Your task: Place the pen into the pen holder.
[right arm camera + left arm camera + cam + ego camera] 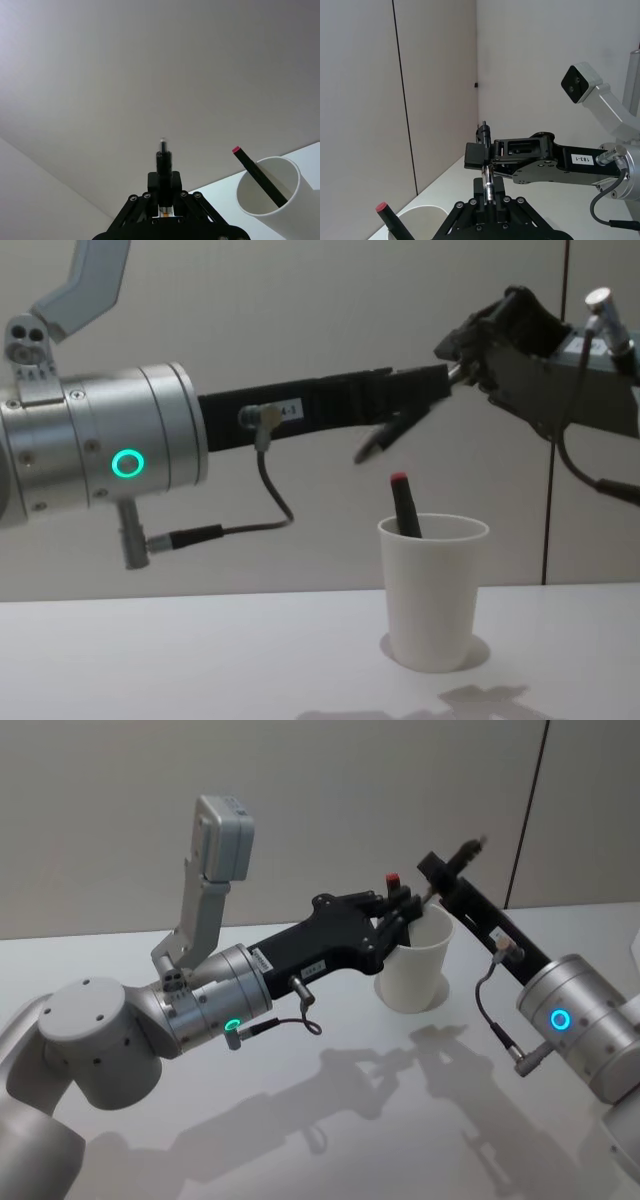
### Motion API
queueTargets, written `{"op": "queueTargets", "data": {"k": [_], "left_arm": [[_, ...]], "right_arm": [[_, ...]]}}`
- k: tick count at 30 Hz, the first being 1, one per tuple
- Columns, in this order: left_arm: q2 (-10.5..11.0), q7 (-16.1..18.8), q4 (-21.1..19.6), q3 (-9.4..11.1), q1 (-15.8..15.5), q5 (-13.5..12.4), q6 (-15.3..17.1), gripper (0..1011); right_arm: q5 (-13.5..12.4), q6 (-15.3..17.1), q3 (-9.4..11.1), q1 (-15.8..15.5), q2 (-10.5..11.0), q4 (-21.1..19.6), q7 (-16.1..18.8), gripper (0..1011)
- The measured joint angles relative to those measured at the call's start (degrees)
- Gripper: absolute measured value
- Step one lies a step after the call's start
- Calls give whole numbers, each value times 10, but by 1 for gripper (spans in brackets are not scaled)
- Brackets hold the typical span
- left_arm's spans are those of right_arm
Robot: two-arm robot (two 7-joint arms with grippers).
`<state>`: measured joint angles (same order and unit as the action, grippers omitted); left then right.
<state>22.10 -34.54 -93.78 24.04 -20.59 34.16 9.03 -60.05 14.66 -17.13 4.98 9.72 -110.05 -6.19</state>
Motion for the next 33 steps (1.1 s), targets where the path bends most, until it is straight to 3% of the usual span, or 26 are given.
{"op": "queueTargets", "data": {"k": [12,21,22,33], "left_arm": [[0,0,0,0,0,0,0,119],[0,0,0,0,0,0,0,350],[0,0,0,0,0,0,0,419],[0,0,0,0,0,0,0,759]], "right_arm": [[0,0,0,0,0,0,-1,132],[0,0,0,0,0,0,0,132],[0,0,0,0,0,0,0,132],[0,0,0,0,0,0,0,132]]}}
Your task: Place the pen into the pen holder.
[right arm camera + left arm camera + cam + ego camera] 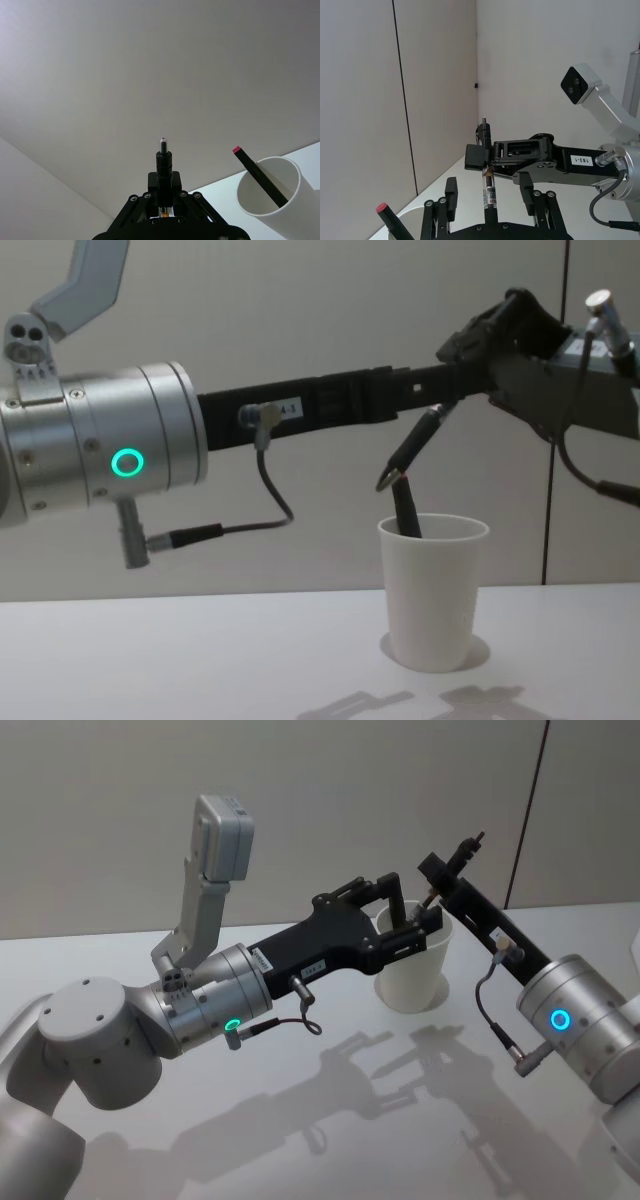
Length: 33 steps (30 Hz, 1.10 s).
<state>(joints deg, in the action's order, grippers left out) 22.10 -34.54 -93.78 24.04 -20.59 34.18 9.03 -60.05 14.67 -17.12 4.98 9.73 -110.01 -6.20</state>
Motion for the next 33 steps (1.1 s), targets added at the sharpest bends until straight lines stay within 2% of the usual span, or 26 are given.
{"op": "queueTargets", "data": {"k": [6,8,15,25,33], "left_arm": [[0,0,0,0,0,0,0,900],[0,0,0,0,0,0,0,976],[0,0,0,0,0,0,0,1001],[0,0,0,0,0,0,0,1001],[0,0,0,0,0,0,0,1001]], "right_arm": [[0,0,0,0,0,0,0,132],[1,-1,0,0,1,1,2,132],[17,-12,7,3,13,6,10,132],[72,-41,24,18,39,30,37,132],[138,-73,34,39,56,65,70,132]]}}
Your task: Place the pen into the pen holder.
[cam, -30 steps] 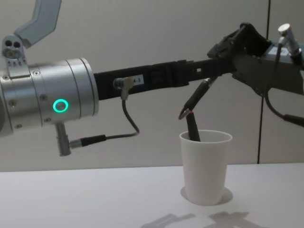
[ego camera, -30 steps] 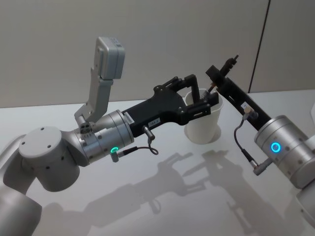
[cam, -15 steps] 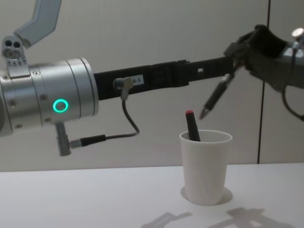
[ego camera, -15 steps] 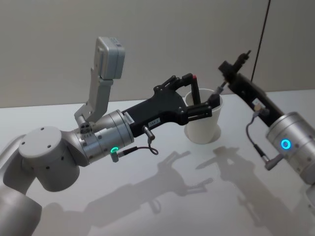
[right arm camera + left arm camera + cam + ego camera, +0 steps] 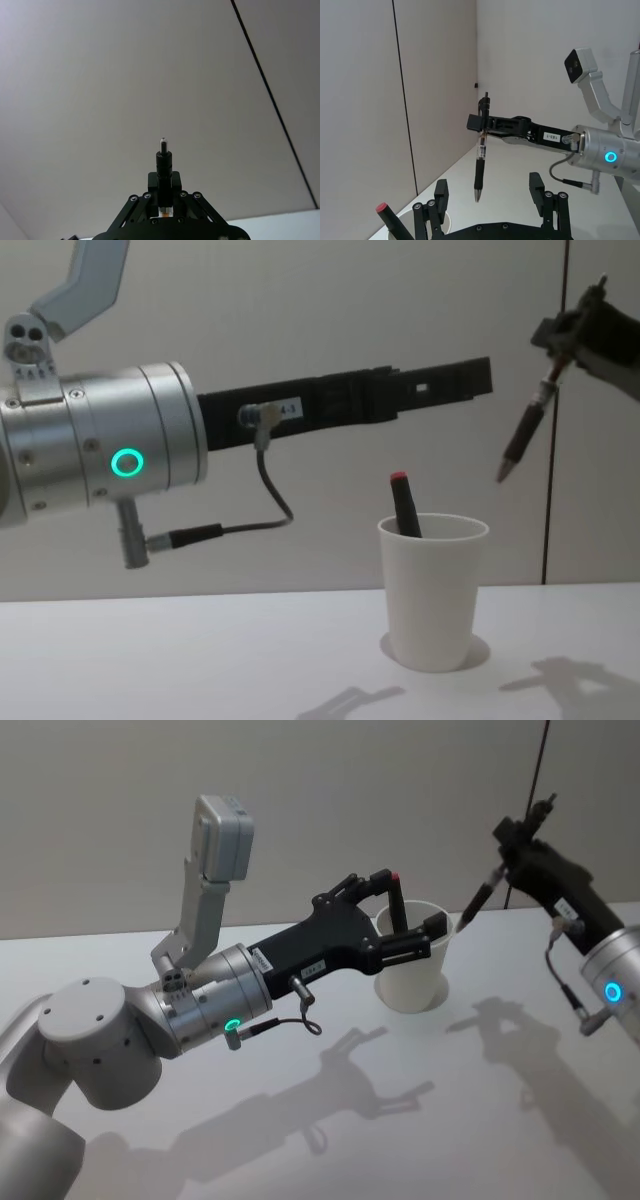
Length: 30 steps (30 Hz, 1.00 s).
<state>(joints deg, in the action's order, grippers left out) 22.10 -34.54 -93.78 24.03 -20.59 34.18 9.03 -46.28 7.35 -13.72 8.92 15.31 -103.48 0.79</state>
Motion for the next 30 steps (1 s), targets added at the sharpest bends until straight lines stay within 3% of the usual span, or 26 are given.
{"op": "queueTargets", "data": {"k": [5,13,19,30], "left_arm": [[0,0,0,0,0,0,0,1001],[0,0,0,0,0,0,0,1001],[0,0,0,0,0,0,0,1001],[0,0,0,0,0,0,0,1001]], "right_arm": [[47,-26,3,22,4,36,29,132],[99,-64,3,61,-4,103,78,132],[118,-81,0,87,-12,149,116,132],[124,-86,-7,120,-26,208,177,132]]}}
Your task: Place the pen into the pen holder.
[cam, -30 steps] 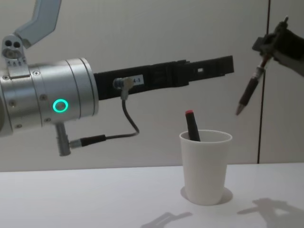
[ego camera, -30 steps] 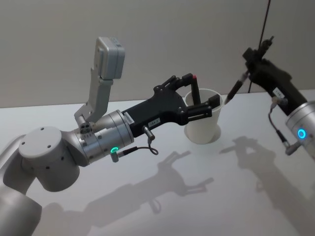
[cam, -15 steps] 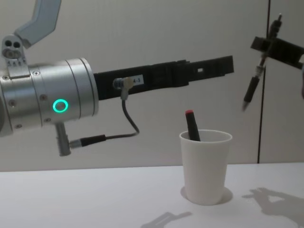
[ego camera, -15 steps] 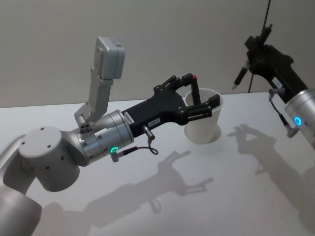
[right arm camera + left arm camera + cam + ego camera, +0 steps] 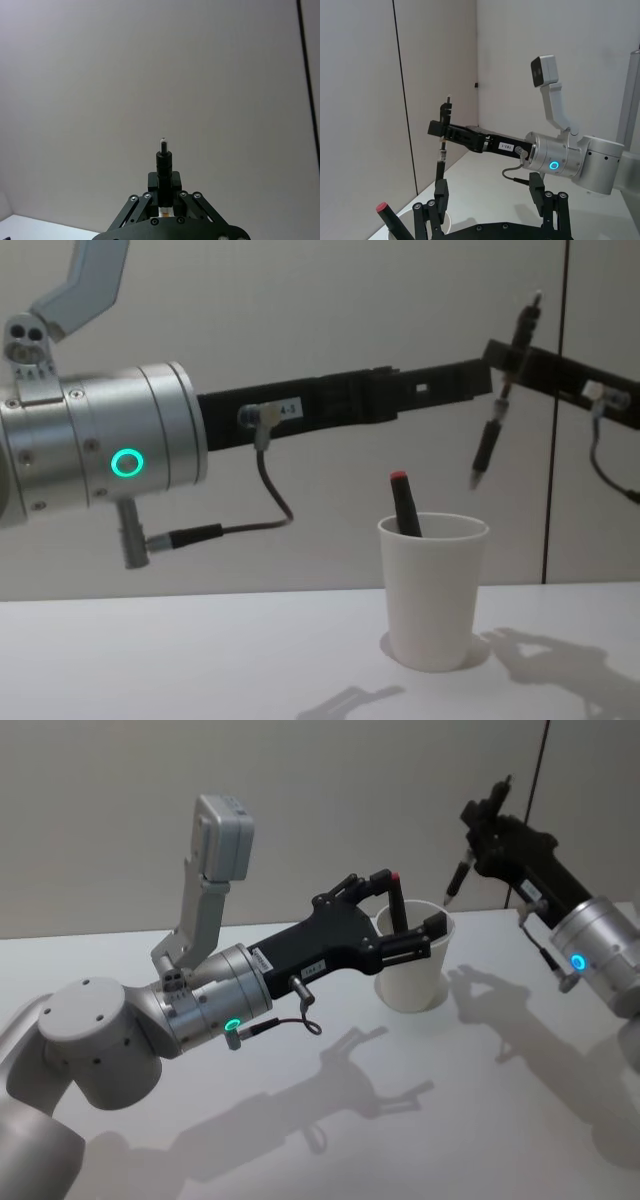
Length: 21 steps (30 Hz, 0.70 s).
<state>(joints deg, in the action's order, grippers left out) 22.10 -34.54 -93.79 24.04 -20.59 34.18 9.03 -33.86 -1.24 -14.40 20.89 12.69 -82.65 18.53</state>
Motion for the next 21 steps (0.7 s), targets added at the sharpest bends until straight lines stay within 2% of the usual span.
{"op": "queueTargets", "data": {"k": [10,17,21], "left_arm": [[0,0,0,0,0,0,0,1001],[0,0,0,0,0,0,0,1001],[0,0,0,0,0,0,0,1001]], "right_arm": [[10,12,-9,16,-9,31,29,132],[37,12,-17,24,-14,51,36,132],[62,5,-23,30,-19,66,37,132]]}}
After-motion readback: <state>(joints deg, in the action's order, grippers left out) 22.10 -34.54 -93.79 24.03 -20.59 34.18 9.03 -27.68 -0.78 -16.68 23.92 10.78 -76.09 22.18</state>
